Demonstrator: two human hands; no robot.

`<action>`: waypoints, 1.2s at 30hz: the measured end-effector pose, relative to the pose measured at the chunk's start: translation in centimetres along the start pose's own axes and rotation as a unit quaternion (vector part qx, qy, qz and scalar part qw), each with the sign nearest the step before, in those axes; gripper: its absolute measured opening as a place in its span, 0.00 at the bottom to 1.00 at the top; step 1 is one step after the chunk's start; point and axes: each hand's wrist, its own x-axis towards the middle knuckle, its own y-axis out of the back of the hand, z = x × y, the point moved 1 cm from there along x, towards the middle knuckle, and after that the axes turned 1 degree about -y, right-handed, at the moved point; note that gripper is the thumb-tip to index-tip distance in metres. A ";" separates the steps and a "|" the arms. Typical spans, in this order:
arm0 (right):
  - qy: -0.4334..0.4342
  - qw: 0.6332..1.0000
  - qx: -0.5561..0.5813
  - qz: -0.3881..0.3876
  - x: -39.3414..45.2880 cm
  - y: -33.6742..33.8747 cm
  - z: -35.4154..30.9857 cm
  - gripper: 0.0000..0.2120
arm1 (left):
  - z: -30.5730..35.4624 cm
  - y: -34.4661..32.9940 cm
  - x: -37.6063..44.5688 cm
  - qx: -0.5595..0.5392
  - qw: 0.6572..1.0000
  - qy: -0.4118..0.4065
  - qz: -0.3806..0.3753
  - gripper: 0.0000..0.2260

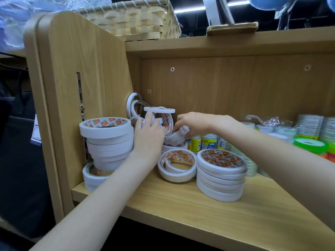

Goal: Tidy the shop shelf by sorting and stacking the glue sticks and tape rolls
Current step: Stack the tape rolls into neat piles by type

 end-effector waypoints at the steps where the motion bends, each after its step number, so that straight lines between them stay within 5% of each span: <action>1: 0.000 1.000 -0.003 0.002 0.1 -0.1 0.0 0.18 | -0.3 0.6 0.4 0.004 1.000 -0.004 -0.006 0.06; 7: -0.021 0.998 0.051 0.034 0.4 0.4 1.4 0.13 | -1.9 1.4 4.6 0.029 0.998 0.021 -0.058 0.12; 13: -0.047 0.987 0.135 0.067 0.0 0.1 0.9 0.12 | -2.7 1.8 6.3 0.044 0.972 0.147 -0.176 0.08; 19: -0.031 0.988 0.104 0.110 -0.9 0.7 0.0 0.12 | -2.6 1.0 7.0 0.047 0.970 0.170 -0.170 0.07; 23: -0.026 0.983 0.130 0.131 -1.4 -0.8 -0.1 0.11 | -2.5 0.9 7.0 0.029 0.976 0.116 -0.182 0.12; 28: -0.033 0.965 0.243 0.091 -2.0 -0.9 0.5 0.09 | -2.8 1.4 6.6 -0.018 0.975 0.140 -0.169 0.09; 36: -0.053 0.993 0.085 0.058 -1.1 -1.0 0.4 0.11 | -2.6 1.9 6.1 -0.028 0.984 0.165 -0.063 0.12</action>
